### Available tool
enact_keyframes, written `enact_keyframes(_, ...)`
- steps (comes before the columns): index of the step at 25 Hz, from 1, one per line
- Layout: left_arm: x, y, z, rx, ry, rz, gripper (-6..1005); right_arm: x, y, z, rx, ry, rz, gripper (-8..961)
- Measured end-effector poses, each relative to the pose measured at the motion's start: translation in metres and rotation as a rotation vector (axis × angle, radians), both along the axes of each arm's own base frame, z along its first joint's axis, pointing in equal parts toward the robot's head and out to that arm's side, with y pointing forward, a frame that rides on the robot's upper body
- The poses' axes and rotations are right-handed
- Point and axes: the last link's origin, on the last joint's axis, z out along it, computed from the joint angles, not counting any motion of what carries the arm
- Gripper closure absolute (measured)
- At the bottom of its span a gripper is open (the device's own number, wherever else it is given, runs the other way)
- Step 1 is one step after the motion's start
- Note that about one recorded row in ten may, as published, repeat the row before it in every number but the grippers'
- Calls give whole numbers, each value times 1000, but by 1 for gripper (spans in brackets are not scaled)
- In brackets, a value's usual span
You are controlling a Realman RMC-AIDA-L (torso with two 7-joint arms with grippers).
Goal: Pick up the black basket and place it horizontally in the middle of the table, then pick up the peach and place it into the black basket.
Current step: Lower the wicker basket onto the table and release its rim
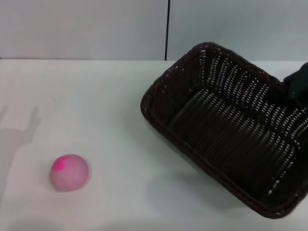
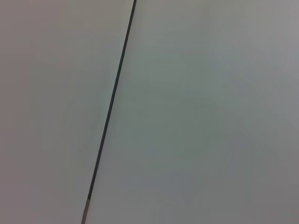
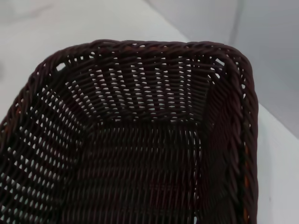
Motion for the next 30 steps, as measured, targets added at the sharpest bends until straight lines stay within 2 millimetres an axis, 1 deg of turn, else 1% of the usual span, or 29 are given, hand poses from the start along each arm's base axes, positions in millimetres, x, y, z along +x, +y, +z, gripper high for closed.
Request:
enact_keyframes(4,1,-2,-3,-12,4,-5,219,-9,2,0,-62,-58,175,765)
enact_keyframes(5,2,-2,-4,-17,6,-11,219,-14,2,-4,-89,-83,286,765)
enact_keyframes(6,3,-3,-5,-21,6,-18,219,-14,2,-4,-89,-83,286,765)
enact_keyframes(10,6,-3,-6,-26,-2,-31,221,-25,5,-10,-125,-119,473,765)
enact_keyframes(15,14,2,-11,-34,-15,-62,222,-30,9,-18,-177,-94,545,756)
enact_keyframes(21,17,6,-12,-41,-14,-74,224,-37,12,-31,-225,-31,616,745)
enact_keyframes(25,18,7,-13,-42,-15,-77,225,-35,10,-44,-269,-30,628,738)
enact_keyframes(30,18,7,-13,-42,-15,-76,227,-34,9,-52,-274,-19,624,729)
